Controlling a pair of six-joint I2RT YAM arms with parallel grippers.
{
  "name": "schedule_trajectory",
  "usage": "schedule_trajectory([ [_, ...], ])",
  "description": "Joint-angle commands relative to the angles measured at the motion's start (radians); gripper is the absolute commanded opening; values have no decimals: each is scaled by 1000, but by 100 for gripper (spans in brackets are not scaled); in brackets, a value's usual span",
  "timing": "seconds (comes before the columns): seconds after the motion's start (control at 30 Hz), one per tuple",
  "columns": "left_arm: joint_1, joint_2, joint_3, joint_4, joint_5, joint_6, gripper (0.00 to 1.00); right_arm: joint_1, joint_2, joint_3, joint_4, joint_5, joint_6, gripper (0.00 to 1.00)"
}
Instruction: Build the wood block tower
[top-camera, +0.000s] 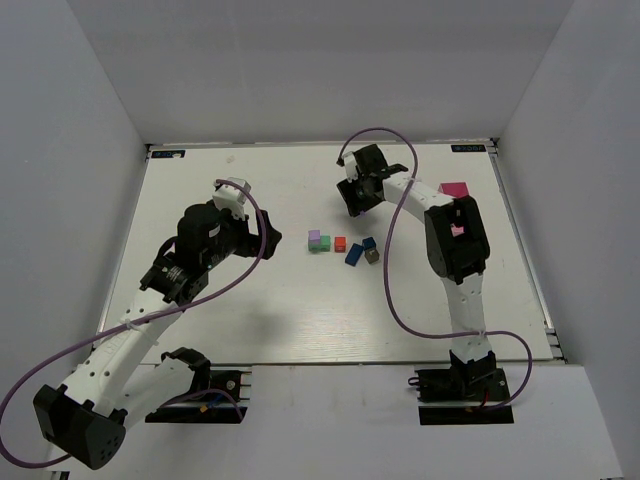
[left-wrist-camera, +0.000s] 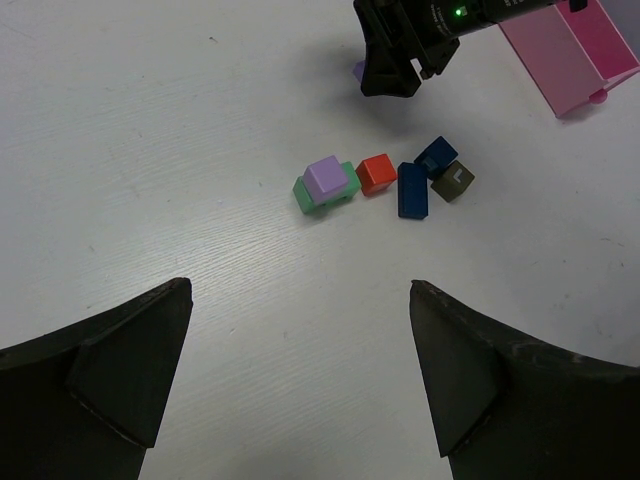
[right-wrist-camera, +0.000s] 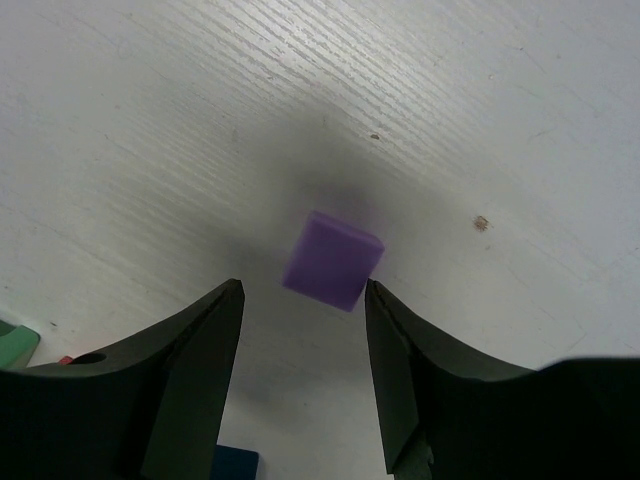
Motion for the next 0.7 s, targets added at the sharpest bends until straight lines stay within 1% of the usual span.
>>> schedule_trajectory([
  [0.0, 2, -10, -4, 7, 15, -7, 99, -11, 19, 51, -9, 14, 13, 58],
  [0.47, 2, 0, -4, 7, 24, -7, 99, -23, 61, 86, -21, 5, 27, 56],
  [0.67, 2, 0, -4, 7, 24, -7, 99, -26, 66, 86, -26, -7, 23, 52],
])
